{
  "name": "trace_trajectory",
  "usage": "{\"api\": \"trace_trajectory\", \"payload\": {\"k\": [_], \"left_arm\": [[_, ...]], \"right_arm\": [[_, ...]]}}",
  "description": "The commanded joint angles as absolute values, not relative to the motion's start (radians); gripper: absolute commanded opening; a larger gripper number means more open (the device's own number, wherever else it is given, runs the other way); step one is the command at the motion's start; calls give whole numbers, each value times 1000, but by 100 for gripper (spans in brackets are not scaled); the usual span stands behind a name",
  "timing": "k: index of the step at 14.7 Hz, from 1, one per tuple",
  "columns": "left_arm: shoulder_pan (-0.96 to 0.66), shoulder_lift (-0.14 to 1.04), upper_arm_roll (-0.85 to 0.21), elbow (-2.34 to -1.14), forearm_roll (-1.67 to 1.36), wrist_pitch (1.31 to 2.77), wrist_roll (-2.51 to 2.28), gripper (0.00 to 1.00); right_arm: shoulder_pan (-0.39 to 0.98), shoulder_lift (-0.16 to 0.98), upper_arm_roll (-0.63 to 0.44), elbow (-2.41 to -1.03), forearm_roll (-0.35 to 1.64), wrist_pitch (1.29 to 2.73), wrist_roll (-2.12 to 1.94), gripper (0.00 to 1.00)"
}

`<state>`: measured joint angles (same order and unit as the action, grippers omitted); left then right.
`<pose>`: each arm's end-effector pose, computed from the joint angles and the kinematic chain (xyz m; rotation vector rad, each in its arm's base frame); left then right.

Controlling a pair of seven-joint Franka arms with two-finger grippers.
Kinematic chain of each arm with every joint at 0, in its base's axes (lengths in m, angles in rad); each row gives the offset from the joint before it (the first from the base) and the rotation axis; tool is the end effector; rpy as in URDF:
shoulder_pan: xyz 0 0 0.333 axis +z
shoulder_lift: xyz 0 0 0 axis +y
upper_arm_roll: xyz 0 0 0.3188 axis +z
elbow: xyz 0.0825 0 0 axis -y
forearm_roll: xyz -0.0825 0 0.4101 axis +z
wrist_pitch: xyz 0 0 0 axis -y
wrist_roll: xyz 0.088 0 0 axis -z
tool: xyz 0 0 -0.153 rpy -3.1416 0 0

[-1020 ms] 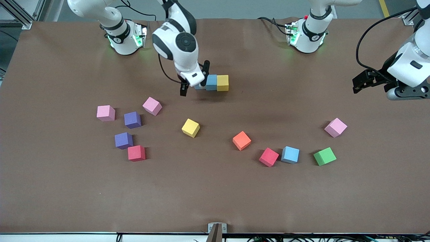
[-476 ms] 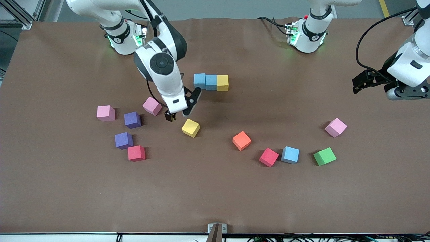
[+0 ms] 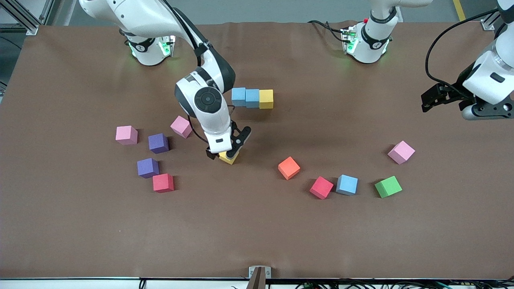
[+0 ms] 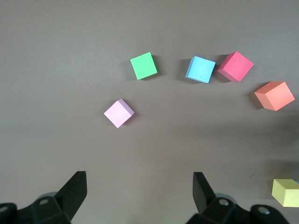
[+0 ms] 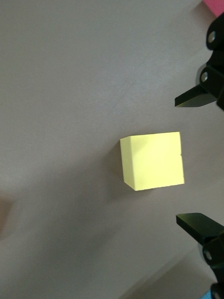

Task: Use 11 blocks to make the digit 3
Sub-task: 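Reach the right gripper to the yellow cube and grasp it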

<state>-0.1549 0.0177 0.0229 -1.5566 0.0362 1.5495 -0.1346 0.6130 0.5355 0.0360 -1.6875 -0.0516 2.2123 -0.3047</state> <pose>0.5783 -0.0712 0.5763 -3.1019 -0.0045 0.0306 0.5577 0.4166 0.2280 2.7507 1.4669 -0.0095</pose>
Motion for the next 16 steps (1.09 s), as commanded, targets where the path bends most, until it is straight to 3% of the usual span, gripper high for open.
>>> {"api": "trace_trajectory", "payload": {"k": [1,16], "left_arm": [[-156,26,23,-1540,21,1551,-138,100],[-155,31,23,-1540,21,1559,-138,100]], "right_arm": [[598,581,51,-1641,-58,2209,-287,100],[594,681,51,-1651,-66,2301,-369,100]]}}
